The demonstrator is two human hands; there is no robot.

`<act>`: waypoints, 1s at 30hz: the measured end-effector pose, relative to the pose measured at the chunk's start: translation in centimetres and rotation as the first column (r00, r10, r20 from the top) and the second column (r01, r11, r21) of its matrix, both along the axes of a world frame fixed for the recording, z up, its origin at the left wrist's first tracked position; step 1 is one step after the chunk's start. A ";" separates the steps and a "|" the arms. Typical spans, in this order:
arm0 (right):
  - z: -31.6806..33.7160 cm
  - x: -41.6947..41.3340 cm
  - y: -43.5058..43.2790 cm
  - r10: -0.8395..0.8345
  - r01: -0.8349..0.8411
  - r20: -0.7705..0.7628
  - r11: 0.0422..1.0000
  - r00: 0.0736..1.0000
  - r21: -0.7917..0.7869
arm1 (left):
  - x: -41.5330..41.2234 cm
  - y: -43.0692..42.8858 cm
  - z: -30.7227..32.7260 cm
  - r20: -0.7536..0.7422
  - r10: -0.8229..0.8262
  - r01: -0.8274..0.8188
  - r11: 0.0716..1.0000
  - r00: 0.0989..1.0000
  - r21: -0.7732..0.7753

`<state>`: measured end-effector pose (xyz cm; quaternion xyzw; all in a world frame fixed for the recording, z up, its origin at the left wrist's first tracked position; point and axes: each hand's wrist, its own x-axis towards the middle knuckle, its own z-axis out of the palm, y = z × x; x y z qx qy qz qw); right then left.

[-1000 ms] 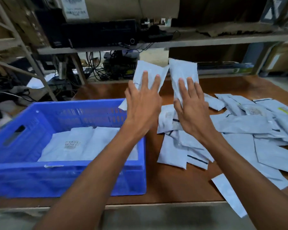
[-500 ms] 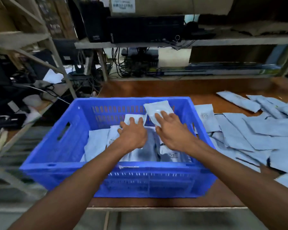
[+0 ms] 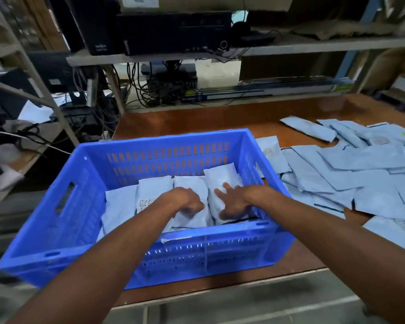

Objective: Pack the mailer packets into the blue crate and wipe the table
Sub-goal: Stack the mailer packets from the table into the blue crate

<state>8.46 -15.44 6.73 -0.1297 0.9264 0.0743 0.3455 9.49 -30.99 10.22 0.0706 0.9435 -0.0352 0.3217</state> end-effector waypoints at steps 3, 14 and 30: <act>1.6 0.5 -0.1 0.045 -0.047 -0.053 0.999 0.998 -0.023 | -0.1 0.2 -0.1 -0.019 -0.002 0.002 1.000 1.000 -0.014; 8.3 -1.1 19.9 -0.520 0.036 -0.580 0.764 0.627 -0.645 | -4.6 14.4 3.2 -0.613 0.031 0.239 0.904 0.790 0.354; -9.7 -0.8 32.1 -0.123 -0.018 -0.557 0.970 0.822 -0.241 | 0.3 30.9 -12.1 -0.127 0.143 -0.116 0.973 0.982 0.198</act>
